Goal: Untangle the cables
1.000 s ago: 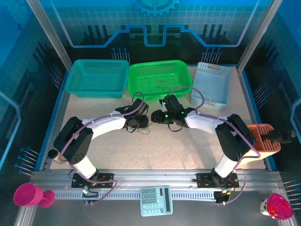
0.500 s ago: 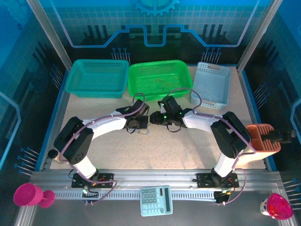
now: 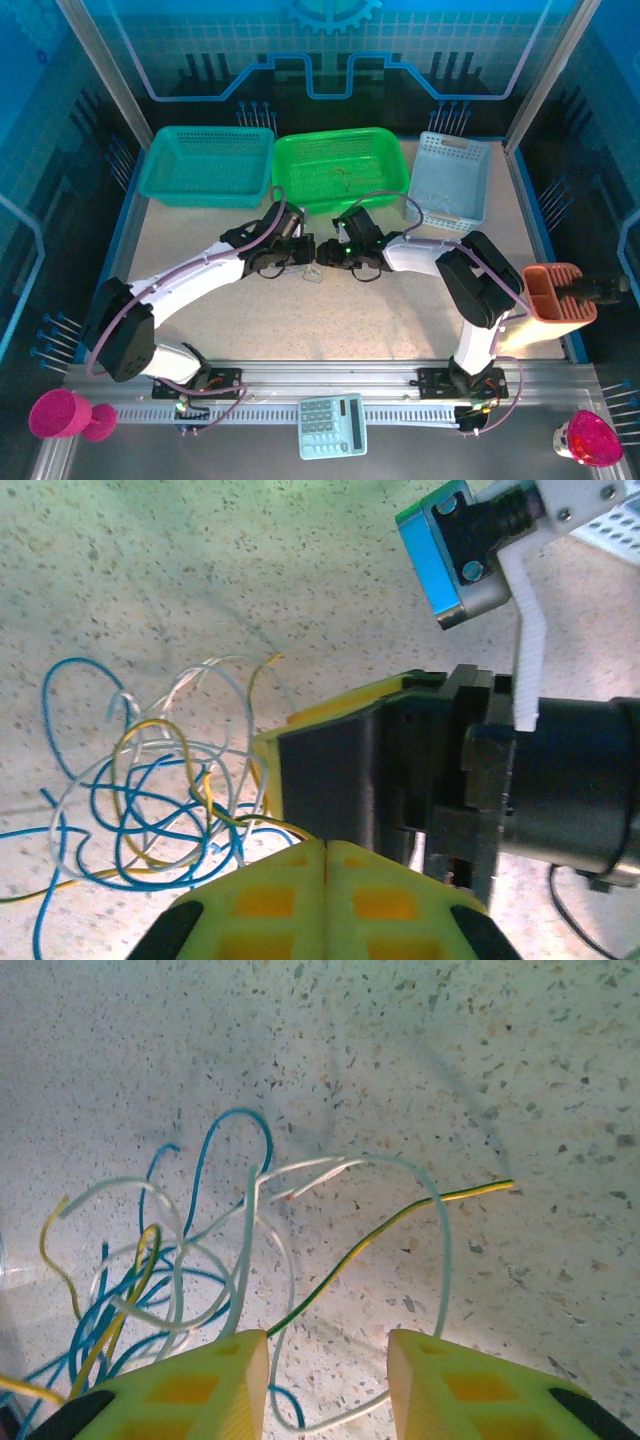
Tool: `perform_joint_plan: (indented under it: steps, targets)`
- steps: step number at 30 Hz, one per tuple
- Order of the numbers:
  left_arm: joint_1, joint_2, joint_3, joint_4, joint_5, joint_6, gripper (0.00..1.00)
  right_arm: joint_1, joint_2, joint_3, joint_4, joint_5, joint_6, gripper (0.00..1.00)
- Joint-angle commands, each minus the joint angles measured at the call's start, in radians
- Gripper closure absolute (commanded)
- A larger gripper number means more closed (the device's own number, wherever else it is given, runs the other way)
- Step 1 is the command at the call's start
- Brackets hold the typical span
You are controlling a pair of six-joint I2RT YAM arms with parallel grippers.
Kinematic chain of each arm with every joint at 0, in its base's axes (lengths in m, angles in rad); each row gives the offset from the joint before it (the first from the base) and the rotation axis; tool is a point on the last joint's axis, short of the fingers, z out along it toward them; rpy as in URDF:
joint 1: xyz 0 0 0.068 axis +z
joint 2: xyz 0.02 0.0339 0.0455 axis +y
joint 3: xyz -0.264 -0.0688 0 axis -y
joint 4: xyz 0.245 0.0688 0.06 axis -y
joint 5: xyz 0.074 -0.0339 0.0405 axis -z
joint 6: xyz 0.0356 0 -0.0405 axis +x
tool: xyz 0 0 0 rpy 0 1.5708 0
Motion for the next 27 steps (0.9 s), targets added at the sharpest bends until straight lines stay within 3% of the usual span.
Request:
perform_joint_plan:
  steps: [1,17,27]
  targets:
    - [-0.002,-0.049,-0.001,0.002,0.058,-0.044,1.0,0.016,-0.008,-0.01,0.017,-0.019,0.002,0.63]
    - [0.031,-0.111,-0.151,0.115,0.07,-0.231,1.0,0.005,-0.331,-0.067,-0.163,0.134,-0.139,0.63]
    - [0.04,-0.121,-0.188,0.188,0.095,-0.359,1.0,0.094,-0.39,-0.163,0.075,0.01,-0.236,0.65]
